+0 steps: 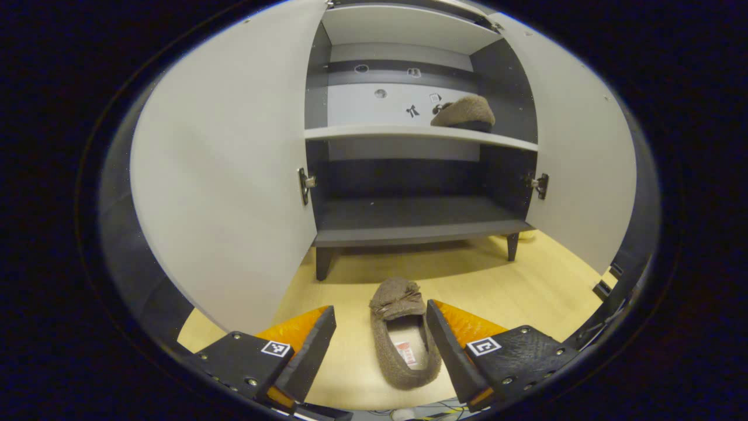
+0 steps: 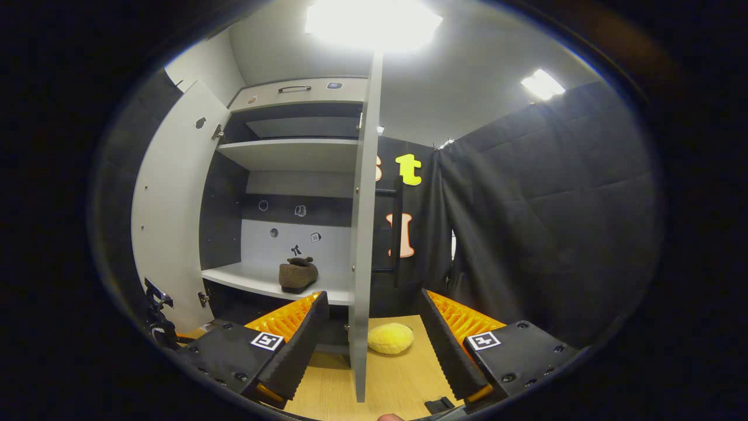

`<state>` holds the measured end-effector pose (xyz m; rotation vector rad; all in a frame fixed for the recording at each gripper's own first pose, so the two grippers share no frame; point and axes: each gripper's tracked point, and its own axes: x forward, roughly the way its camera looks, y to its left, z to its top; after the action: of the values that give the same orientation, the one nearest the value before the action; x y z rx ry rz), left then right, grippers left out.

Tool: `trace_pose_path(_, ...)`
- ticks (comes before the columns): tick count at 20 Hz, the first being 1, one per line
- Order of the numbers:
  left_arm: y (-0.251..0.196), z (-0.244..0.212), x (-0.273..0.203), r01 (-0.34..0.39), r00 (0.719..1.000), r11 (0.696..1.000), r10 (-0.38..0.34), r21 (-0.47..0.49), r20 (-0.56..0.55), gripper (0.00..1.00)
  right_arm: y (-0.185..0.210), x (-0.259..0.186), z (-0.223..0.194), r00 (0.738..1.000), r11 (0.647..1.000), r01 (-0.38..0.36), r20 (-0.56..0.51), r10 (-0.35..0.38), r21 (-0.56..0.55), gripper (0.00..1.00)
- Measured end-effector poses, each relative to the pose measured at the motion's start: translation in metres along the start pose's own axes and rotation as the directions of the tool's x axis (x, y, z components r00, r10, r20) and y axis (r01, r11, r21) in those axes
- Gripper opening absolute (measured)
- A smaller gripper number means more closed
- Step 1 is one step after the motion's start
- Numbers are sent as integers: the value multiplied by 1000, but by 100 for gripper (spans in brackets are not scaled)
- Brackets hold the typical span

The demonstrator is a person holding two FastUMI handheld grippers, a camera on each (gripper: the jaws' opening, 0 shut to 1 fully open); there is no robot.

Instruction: Grab one shoe with the right hand and put it into the shoe cabinet, grab the other shoe with the left hand and put it into the shoe cabinet; then close the right door with the right hand and the left door with the left hand.

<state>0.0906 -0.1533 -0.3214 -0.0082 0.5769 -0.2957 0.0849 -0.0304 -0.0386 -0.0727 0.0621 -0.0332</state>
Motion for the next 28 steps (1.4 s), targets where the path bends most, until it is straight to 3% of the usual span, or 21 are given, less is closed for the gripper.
trace_pose_path(2, 5, -15, 13, 0, 999, 1000, 0, -3, -39, 93, -6, -2, 3, 1000, 1000, 28, 5, -28, 6, 98)
trace_pose_path(3, 6, -22, 20, -2, 998, 1000, 1, -7, -59, 86, -10, 0, 3, 999, 999, 42, 5, -42, 6, 98)
trace_pose_path(4, 9, -30, 27, -5, 997, 1000, 4, -12, -80, 93, -14, 1, 4, 998, 998, 57, 3, -57, 5, 96)
trace_pose_path(11, 15, -69, 60, -8, 978, 1000, 6, -8, -209, 96, -30, 5, -1, 992, 993, 122, -19, -122, 8, 96)
trace_pose_path(14, 12, -82, 69, 1, 969, 1000, 3, 15, -247, 92, -33, 4, 0, 990, 990, 140, -23, -140, 13, 98)
trace_pose_path(15, 10, -82, 74, 5, 969, 1000, -1, 15, -246, 96, -34, 5, -1, 990, 990, 143, -24, -142, 14, 98)
trace_pose_path(18, 5, -81, 76, 21, 968, 998, -7, 51, -250, 74, -36, 5, -2, 989, 989, 148, -30, -147, 1, 96)
trace_pose_path(21, -10, -88, 76, 61, 960, 997, -44, 54, -278, 38, -35, 5, -3, 989, 989, 145, -30, -145, 0, 98)
trace_pose_path(22, -8, -87, 77, 46, 962, 996, -24, 74, -273, 35, -34, 4, -3, 990, 990, 142, -29, -141, 8, 98)
trace_pose_path(23, -9, -87, 77, 45, 961, 995, -18, 89, -276, 20, -33, 4, -3, 990, 990, 137, -28, -136, 16, 98)
trace_pose_path(24, 0, -85, 75, 14, 964, 994, 16, 111, -267, 19, -33, 4, -2, 991, 991, 133, -25, -132, 22, 96)
trace_pose_path(25, -1, -81, 80, 12, 965, 995, 15, 99, -260, 5, -35, 3, -2, 991, 991, 133, -24, -132, 25, 98)
trace_pose_path(27, -5, -73, 76, 22, 969, 999, -14, 30, -247, 10, -39, 1, 0, 991, 990, 136, -17, -136, 27, 98)
trace_pose_path(28, -4, -63, 76, 13, 974, 1000, -11, 9, -227, 4, -40, -1, 1, 991, 990, 134, -12, -134, 31, 98)
